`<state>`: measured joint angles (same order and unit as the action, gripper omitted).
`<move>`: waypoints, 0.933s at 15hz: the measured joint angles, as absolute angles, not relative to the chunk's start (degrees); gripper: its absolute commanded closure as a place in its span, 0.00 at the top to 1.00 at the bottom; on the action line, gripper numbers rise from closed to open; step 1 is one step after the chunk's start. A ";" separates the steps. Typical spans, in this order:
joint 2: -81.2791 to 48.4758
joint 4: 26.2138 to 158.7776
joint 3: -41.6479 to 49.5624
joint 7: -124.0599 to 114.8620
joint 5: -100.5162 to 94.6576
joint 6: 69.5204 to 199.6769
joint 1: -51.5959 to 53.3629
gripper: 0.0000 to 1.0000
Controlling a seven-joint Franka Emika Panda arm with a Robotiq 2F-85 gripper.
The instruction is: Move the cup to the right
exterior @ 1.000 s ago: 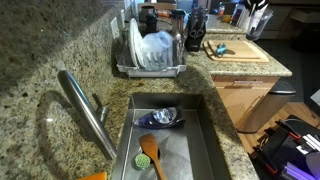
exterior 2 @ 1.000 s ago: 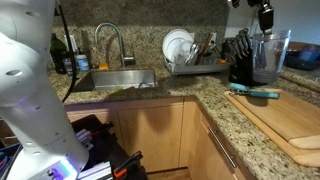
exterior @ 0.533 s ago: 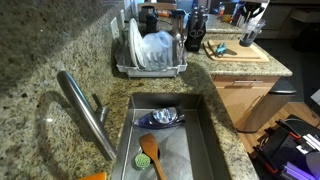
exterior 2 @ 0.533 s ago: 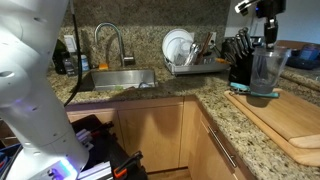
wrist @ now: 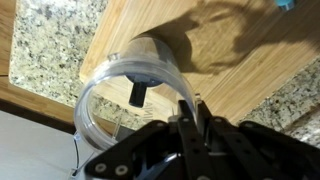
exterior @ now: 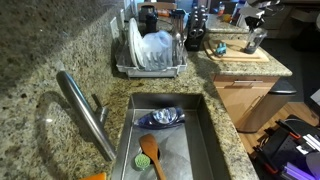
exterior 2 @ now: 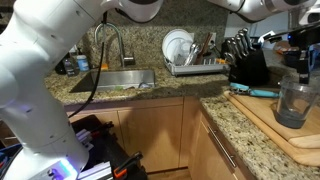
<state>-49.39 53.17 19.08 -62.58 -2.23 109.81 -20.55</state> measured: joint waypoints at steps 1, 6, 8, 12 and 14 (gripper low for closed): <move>-49.55 53.17 19.06 -62.61 -2.23 109.94 -20.44 0.03; -49.66 52.04 19.07 -67.98 0.43 105.21 -21.99 0.43; -50.10 52.02 19.07 -69.41 1.56 103.54 -23.22 0.58; -50.00 52.00 19.21 -70.05 0.86 104.73 -22.70 0.85; -49.71 51.62 20.05 -71.54 -0.44 106.71 -21.97 0.98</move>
<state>-49.71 51.62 20.05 -71.54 -0.44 106.71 -21.97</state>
